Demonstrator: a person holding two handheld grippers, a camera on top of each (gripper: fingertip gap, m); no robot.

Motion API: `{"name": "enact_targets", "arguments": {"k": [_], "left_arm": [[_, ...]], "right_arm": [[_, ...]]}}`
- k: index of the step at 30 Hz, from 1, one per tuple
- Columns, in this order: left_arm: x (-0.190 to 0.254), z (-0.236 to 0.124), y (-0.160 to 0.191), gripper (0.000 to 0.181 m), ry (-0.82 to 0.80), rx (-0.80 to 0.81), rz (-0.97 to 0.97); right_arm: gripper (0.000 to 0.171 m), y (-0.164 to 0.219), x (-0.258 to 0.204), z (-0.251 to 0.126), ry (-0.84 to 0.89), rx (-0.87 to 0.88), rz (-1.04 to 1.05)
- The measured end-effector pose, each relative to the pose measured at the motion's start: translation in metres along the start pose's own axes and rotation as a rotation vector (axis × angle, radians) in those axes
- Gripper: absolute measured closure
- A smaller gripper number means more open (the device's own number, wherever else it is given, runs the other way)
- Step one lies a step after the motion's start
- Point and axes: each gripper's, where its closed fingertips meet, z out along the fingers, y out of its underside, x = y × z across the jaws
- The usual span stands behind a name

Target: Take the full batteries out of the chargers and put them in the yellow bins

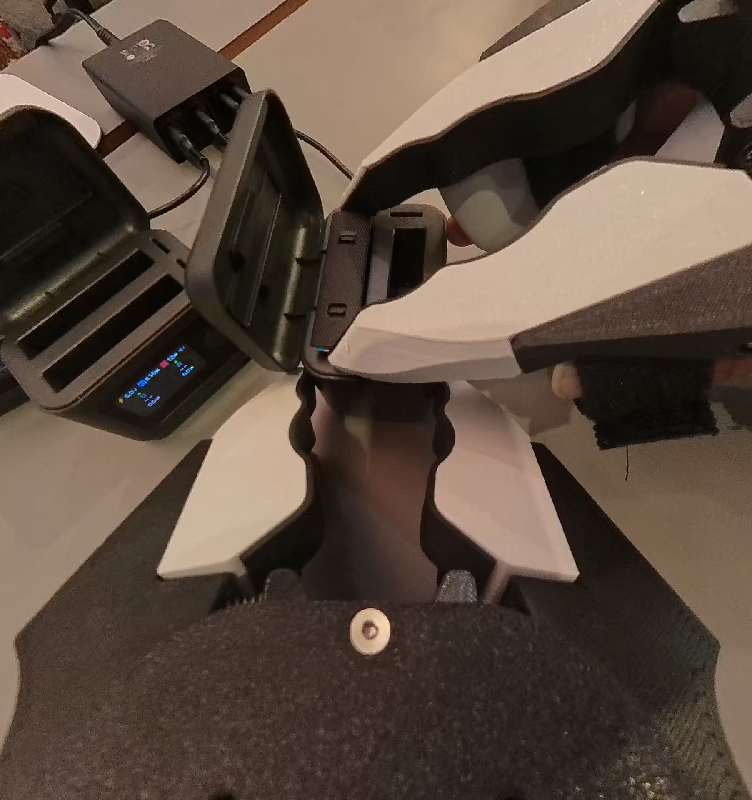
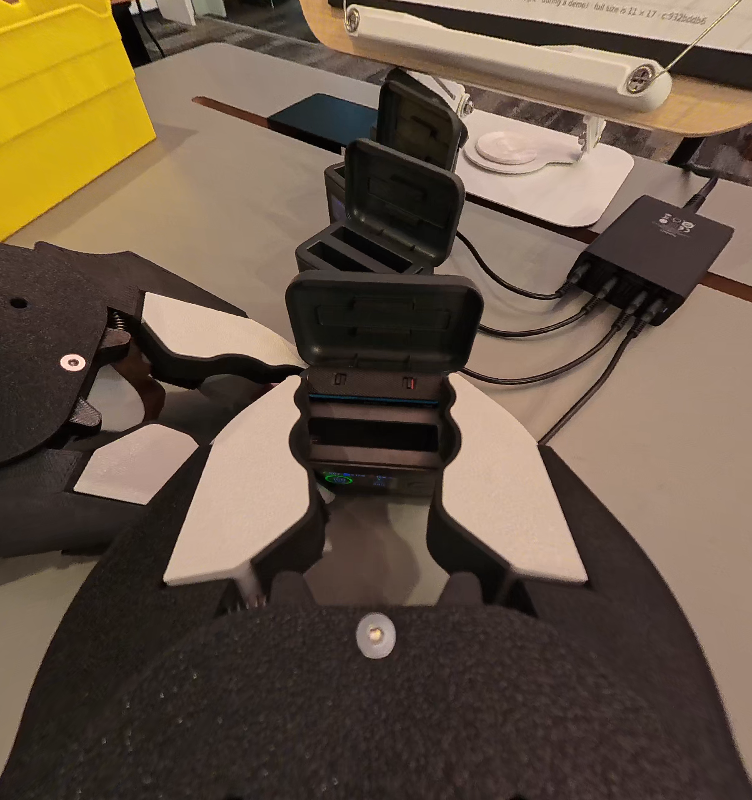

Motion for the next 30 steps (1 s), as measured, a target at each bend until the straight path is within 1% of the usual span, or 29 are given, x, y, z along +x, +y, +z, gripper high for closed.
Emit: {"name": "enact_targets", "arguments": {"k": [10, 11, 13, 14, 21, 22, 23, 25, 28, 30], "left_arm": [[0.000, 0.001, 0.000, 0.128, 0.013, -0.002, -0.009], [0.000, 0.001, 0.000, 0.128, 0.014, -0.002, -0.011], [0.000, 0.001, 0.000, 0.128, 0.016, -0.002, -0.010], [0.000, 0.001, 0.000, 0.128, 0.016, -0.001, -0.010], [0.000, 0.000, -0.001, 0.127, 0.016, 0.000, 0.005], [0.002, -0.001, 0.001, 0.124, 0.036, -0.005, 0.010], [0.002, -0.003, 0.001, 0.116, 0.049, -0.008, 0.005], [-0.001, -0.013, -0.001, 0.114, 0.060, -0.002, 0.005], [-0.008, -0.034, -0.009, 0.126, 0.073, 0.034, 0.031], [-0.007, -0.048, -0.025, 0.130, 0.082, 0.135, 0.087]], "right_arm": [[0.115, -0.001, 0.000, 0.000, 0.001, 0.026, 0.010], [0.115, -0.005, 0.001, -0.002, 0.000, 0.054, 0.014], [0.114, -0.032, 0.004, -0.016, -0.008, 0.170, 0.056], [0.114, -0.041, 0.007, -0.022, 0.000, 0.198, 0.059], [0.114, -0.053, 0.027, -0.041, 0.009, 0.268, 0.118], [0.114, -0.055, 0.030, -0.044, 0.012, 0.275, 0.118], [0.114, -0.056, 0.032, -0.047, 0.016, 0.280, 0.117], [0.114, -0.057, 0.034, -0.052, 0.008, 0.283, 0.127], [0.114, -0.057, 0.032, -0.057, -0.023, 0.277, 0.158], [0.114, -0.058, 0.027, -0.059, -0.056, 0.275, 0.190]]}}
